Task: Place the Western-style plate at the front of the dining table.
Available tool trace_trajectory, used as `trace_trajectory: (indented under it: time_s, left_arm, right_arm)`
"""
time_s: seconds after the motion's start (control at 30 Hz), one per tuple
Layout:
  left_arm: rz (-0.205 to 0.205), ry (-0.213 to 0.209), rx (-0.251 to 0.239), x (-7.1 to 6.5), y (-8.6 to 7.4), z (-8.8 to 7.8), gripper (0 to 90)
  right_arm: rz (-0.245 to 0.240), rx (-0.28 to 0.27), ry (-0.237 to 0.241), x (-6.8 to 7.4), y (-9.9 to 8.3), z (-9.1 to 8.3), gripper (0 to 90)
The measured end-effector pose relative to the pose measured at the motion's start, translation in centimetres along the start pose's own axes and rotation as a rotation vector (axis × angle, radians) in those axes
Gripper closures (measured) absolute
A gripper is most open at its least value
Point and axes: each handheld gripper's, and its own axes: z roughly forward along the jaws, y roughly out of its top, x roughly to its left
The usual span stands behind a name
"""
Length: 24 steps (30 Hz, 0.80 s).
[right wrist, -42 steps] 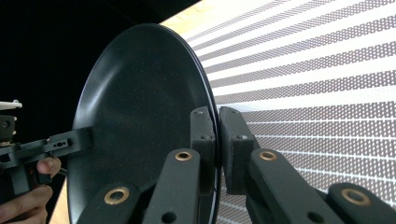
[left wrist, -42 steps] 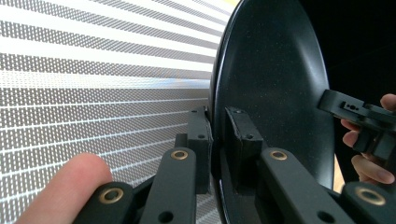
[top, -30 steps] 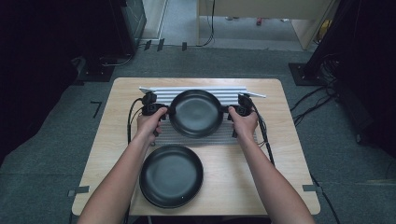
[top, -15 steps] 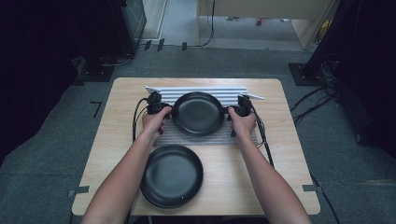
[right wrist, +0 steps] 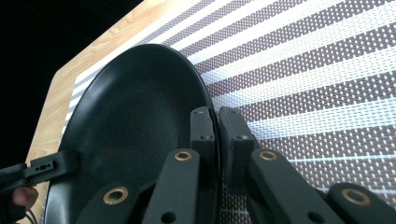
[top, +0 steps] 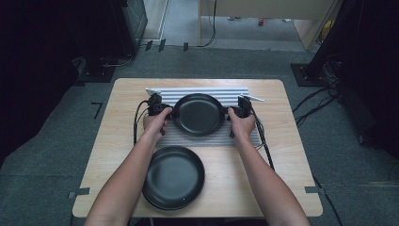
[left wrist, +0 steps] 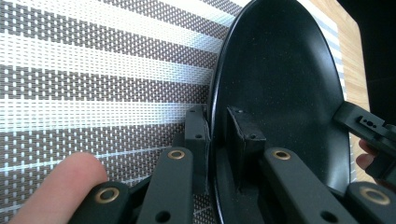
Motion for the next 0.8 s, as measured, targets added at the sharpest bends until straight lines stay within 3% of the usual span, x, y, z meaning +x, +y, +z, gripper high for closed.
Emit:
trace_trajectory:
  time_s: [0.23, 0.4, 0.57, 0.6, 0.7, 0.8]
  left_arm:
    - [-0.022, -0.027, -0.005, 0.6, -0.2, 0.2, 79.6]
    - [-0.003, -0.035, -0.015, 0.5, -0.4, 0.2, 75.9]
    - [0.043, -0.060, -0.033, 0.5, -0.7, 0.0, 63.3]
    - [0.053, -0.054, -0.042, 0.5, -0.7, -0.2, 58.7]
    - [0.115, 0.024, -0.068, 0.1, -1.0, -0.9, 46.1]
    - [0.172, 0.066, -0.085, -0.4, -1.2, -1.8, 36.7]
  right_arm:
    - [-0.016, -0.025, -0.005, 0.1, -0.1, 0.2, 85.5]
    - [-0.058, -0.036, -0.016, 0.3, -0.3, 0.2, 84.4]
    - [-0.121, -0.057, 0.009, 0.7, -0.5, 0.0, 68.7]
    - [-0.133, -0.068, -0.005, 0.8, -0.5, -0.2, 66.9]
    - [-0.170, -0.104, -0.034, 1.1, -0.4, -0.6, 59.9]
    - [-0.180, -0.123, 0.000, 1.4, -0.2, -1.1, 53.7]
